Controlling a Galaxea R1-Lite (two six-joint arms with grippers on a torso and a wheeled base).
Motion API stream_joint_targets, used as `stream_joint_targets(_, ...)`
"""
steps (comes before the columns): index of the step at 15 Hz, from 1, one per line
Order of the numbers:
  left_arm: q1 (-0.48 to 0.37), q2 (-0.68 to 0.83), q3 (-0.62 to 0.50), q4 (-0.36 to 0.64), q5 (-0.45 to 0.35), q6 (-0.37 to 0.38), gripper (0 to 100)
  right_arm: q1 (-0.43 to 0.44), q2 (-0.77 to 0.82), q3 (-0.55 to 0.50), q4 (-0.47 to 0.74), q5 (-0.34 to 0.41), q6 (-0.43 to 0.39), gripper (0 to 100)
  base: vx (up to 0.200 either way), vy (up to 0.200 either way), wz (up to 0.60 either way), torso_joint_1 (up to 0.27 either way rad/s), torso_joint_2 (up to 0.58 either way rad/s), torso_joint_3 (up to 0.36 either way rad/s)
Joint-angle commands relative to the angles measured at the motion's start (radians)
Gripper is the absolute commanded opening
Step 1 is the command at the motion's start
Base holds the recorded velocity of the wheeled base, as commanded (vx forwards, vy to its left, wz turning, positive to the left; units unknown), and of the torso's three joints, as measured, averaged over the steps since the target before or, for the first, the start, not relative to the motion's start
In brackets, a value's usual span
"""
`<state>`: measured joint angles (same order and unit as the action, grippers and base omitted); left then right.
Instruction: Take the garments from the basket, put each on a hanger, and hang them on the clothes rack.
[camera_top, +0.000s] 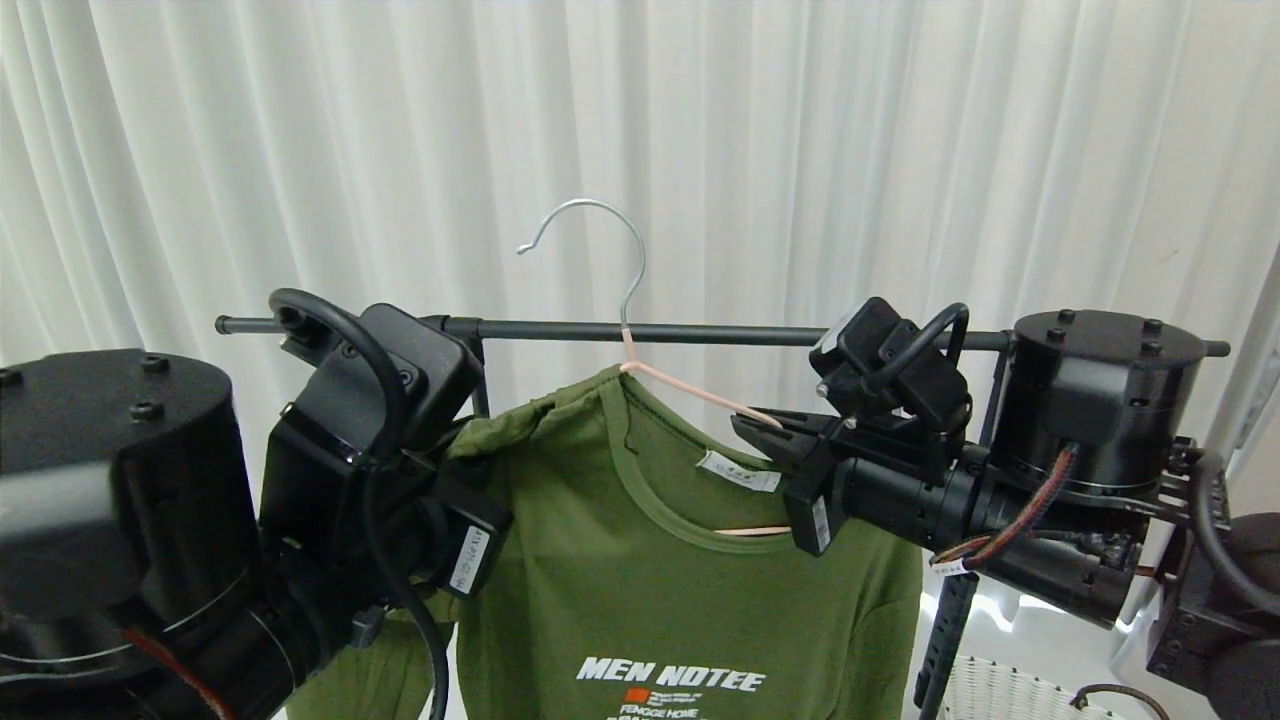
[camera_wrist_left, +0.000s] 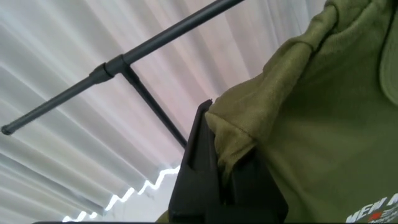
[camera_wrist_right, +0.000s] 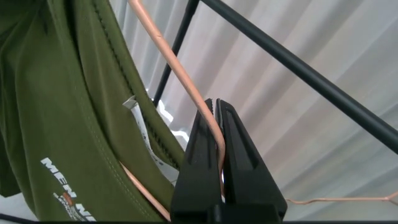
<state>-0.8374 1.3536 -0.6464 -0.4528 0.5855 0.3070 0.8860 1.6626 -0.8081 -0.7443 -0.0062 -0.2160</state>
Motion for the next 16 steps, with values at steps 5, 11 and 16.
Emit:
stream_joint_targets(5, -0.005, -0.051, 0.037, -0.044, -0.001, -0.003, 100, -0.001, -0.017, 0.001, -0.009, -0.025, 0.001, 0, 0.000, 0.000, 0.00, 0.000, 0.00, 0.000)
stream_joint_targets(11, 0.063, -0.291, 0.152, -0.053, -0.024, -0.034, 100, -0.007, -0.104, 0.006, -0.012, -0.055, 0.003, 0, 0.000, 0.000, 0.00, 0.000, 0.00, 0.000)
stream_joint_targets(16, 0.139, -0.469, 0.292, -0.049, -0.131, -0.057, 100, -0.010, -0.165, 0.066, -0.014, -0.049, 0.009, 0, 0.000, 0.000, 0.00, 0.000, 0.00, 0.000)
